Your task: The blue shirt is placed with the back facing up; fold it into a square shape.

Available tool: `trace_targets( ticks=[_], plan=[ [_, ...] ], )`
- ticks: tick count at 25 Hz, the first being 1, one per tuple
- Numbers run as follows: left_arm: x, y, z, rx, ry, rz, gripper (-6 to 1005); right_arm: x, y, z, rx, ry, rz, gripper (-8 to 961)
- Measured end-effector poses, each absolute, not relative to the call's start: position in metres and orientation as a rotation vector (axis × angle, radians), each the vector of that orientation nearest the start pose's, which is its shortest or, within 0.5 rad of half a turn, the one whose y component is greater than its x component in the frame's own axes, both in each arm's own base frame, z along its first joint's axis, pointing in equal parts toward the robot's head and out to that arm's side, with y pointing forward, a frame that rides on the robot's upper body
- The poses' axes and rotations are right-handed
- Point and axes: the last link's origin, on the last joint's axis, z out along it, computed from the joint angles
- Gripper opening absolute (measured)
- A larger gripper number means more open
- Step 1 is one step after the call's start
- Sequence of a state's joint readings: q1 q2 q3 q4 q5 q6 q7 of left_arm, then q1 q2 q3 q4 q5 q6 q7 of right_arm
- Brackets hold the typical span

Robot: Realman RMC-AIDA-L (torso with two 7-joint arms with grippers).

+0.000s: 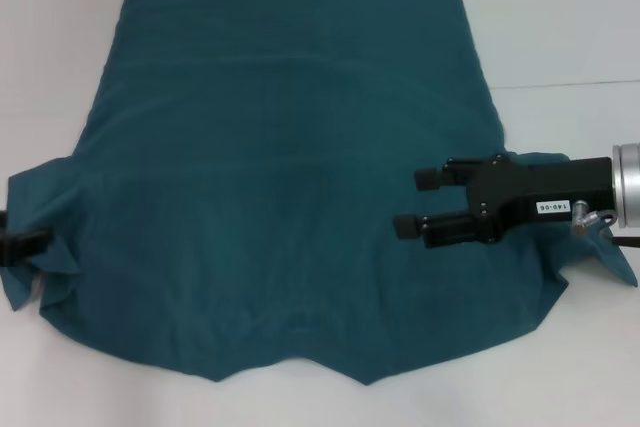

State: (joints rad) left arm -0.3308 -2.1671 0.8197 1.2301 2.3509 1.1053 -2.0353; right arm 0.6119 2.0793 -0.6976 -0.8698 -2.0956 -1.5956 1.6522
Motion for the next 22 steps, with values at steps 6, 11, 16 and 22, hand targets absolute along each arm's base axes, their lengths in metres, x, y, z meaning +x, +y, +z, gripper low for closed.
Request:
trace_targets(
  ticks=[6, 11, 16, 22],
  plan=[
    [-0.333, 0.334, 0.079, -2.04, -1.053, -0.156, 644, 0.221, 0.363, 0.03, -2.762, 0.674, 0.579, 914],
    [-0.345, 0.327, 0.078, -1.998, -1.116, -0.173, 789, 0.219, 0.363, 0.03, -2.761, 0.656, 0.579, 914],
    [-0.355, 0.328, 0.064, -1.988, -1.169, -0.165, 824, 0.216, 0.365, 0.029, -2.765, 0.639, 0.582, 914],
    [-0.355, 0.329, 0.055, -2.008, -1.185, -0.162, 825, 0.215, 0.365, 0.029, -2.767, 0.635, 0.584, 914]
  ],
)
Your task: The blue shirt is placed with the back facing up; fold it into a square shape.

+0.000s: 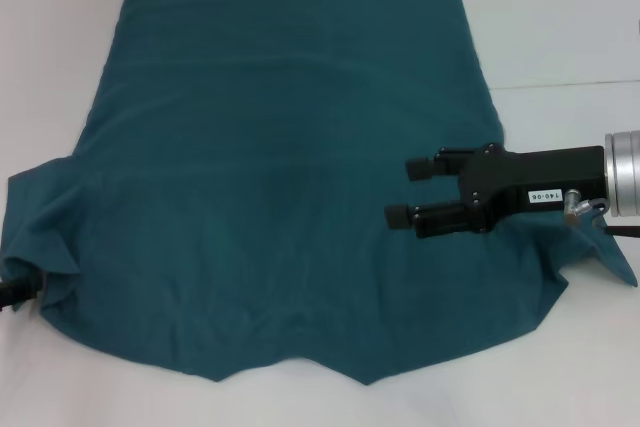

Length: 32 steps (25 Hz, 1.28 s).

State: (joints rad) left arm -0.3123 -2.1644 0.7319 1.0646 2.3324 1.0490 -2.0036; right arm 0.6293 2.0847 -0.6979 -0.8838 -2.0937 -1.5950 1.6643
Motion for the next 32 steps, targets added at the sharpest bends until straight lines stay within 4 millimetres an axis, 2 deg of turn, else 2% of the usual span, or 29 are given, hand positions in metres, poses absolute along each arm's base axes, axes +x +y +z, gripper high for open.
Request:
trace_targets(
  ticks=[7, 17, 21, 27, 32],
  plan=[
    [-0.359, 0.336, 0.045, -1.996, -1.194, -0.14, 824, 0.213, 0.366, 0.029, -2.77, 0.629, 0.586, 914],
    [-0.363, 0.343, 0.046, -1.955, -1.148, -0.11, 806, 0.213, 0.366, 0.028, -2.771, 0.633, 0.586, 914],
    [-0.362, 0.345, 0.04, -1.987, -1.126, -0.097, 787, 0.213, 0.367, 0.028, -2.77, 0.631, 0.585, 914],
    [-0.358, 0.349, 0.036, -2.01, -1.12, -0.091, 577, 0.213, 0.367, 0.028, -2.769, 0.63, 0.585, 914],
    [-0.356, 0.352, 0.036, -2.013, -1.111, -0.093, 470, 0.213, 0.367, 0.028, -2.768, 0.631, 0.584, 914]
  ],
)
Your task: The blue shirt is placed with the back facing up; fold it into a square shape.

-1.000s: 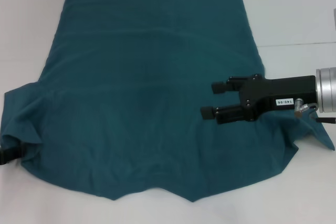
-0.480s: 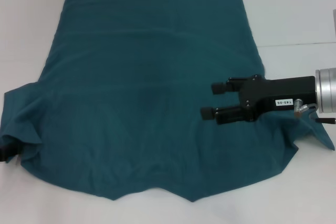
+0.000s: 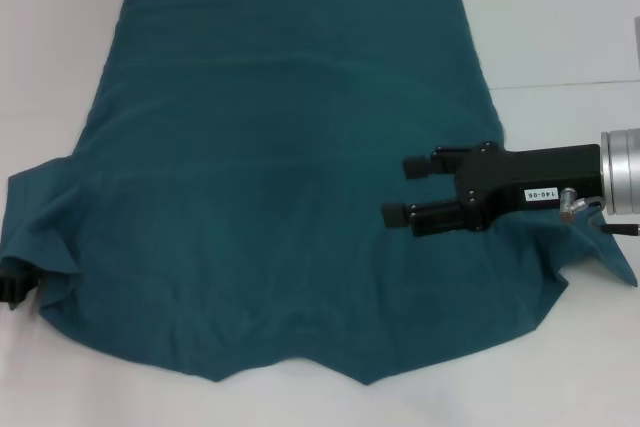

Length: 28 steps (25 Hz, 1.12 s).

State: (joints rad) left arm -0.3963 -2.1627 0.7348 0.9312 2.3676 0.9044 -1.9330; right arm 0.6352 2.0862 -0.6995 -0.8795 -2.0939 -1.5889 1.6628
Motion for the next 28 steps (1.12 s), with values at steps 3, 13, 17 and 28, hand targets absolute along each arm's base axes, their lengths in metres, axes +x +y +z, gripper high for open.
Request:
trace_targets(
  ticks=[3, 13, 17, 28],
  plan=[
    [-0.354, 0.354, 0.036, -2.01, -1.114, -0.099, 405, 0.213, 0.367, 0.028, -2.768, 0.631, 0.584, 914],
    [-0.346, 0.362, 0.045, -2.016, -1.054, -0.083, 80, 0.215, 0.367, 0.029, -2.75, 0.644, 0.609, 914],
    [-0.338, 0.368, 0.055, -2.018, -0.997, -0.069, -1, 0.215, 0.366, 0.03, -2.734, 0.64, 0.64, 914],
    [-0.288, 0.388, 0.06, -2.102, -0.758, -0.04, 1, 0.223, 0.362, 0.033, -2.698, 0.652, 0.676, 914]
  ],
)
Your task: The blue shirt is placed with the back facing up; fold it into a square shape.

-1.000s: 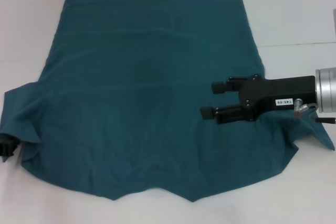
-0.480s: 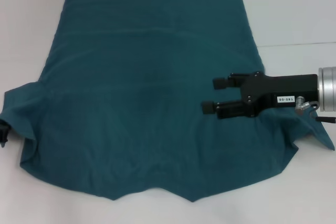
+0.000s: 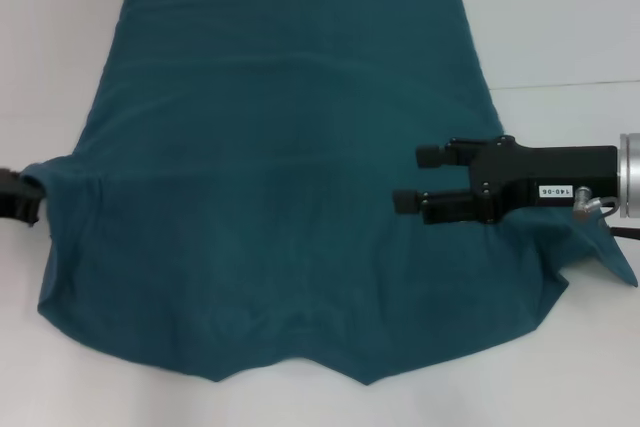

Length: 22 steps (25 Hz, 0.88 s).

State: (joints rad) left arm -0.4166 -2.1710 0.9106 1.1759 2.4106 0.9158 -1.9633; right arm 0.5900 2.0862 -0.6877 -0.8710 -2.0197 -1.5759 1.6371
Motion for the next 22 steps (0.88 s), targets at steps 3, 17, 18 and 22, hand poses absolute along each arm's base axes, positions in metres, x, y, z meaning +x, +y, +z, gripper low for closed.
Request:
trace_targets(
  ticks=[3, 17, 18, 22],
  plan=[
    [-0.273, 0.391, 0.055, -2.145, -0.67, -0.009, 2, 0.226, 0.359, 0.034, -2.682, 0.645, 0.696, 914],
    [-0.215, 0.404, 0.005, -2.274, -0.188, 0.278, 4, 0.237, 0.349, 0.032, -2.661, 0.639, 0.745, 914],
    [-0.214, 0.404, 0.0, -2.277, -0.154, 0.298, 4, 0.238, 0.348, 0.031, -2.661, 0.64, 0.748, 914],
    [-0.208, 0.405, -0.017, -2.286, -0.033, 0.37, 5, 0.24, 0.348, 0.03, -2.658, 0.638, 0.752, 914]
  ],
)
